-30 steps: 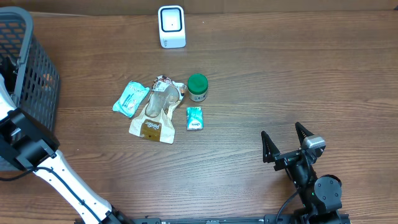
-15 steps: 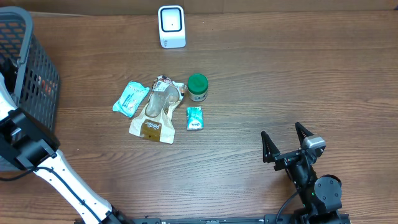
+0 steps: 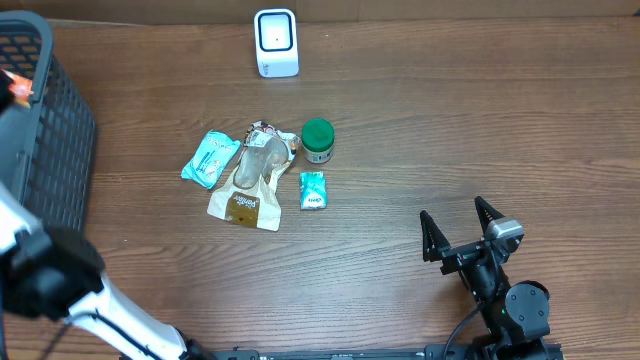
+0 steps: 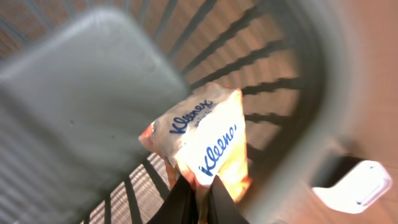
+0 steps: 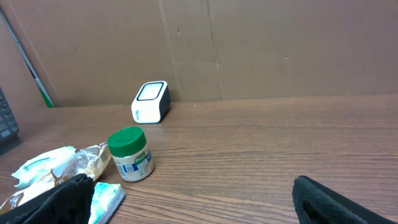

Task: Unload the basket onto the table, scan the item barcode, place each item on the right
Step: 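Carry the Kleenex pack with the left gripper and drop it beside the tissue pack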

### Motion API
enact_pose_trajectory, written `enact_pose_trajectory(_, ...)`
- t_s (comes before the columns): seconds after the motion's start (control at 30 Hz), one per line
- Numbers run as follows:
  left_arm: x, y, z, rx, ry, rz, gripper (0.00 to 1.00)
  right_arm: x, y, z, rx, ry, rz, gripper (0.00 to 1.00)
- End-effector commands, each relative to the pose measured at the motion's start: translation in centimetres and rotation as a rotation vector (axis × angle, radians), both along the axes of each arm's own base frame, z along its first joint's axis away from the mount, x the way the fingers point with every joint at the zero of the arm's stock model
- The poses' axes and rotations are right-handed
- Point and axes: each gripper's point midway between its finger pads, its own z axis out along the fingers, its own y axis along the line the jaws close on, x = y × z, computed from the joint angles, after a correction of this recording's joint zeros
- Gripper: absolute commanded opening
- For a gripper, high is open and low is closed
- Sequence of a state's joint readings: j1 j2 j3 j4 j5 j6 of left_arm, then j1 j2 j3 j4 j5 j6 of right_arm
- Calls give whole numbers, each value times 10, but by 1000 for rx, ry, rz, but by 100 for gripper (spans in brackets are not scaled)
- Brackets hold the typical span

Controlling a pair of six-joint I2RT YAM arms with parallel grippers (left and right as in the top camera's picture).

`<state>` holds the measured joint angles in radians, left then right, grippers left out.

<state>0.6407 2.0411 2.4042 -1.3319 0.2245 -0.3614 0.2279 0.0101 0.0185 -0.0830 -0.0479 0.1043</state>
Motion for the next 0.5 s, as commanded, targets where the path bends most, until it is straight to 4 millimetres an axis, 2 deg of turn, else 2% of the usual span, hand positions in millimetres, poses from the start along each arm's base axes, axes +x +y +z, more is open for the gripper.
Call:
enact_pose_trajectory(0.0,-17,-29,53,40,-87,-5,4,1,-1,-3,-1,0,-6,100)
enact_pose_trajectory(0.13,-32,-64,83,81,-114,-49,4,1,-1,-3,-1,0,-6,100)
enact_pose_trajectory(0.2,-35,-88,87,102,-99,-106,4,1,-1,-3,-1,0,-6,100)
enact_pose_trajectory(0.23,-34,-96,86,104,-88,-123,4,1,-1,-3,-1,0,-6,100)
enact_pose_trajectory(0.37,-27,-149,70,99,-11,-300,4,1,-1,-3,-1,0,-6,100)
enact_pose_trajectory(0.47,-22,-202,45,101,83,-499,4,1,-1,-3,-1,0,-6,100)
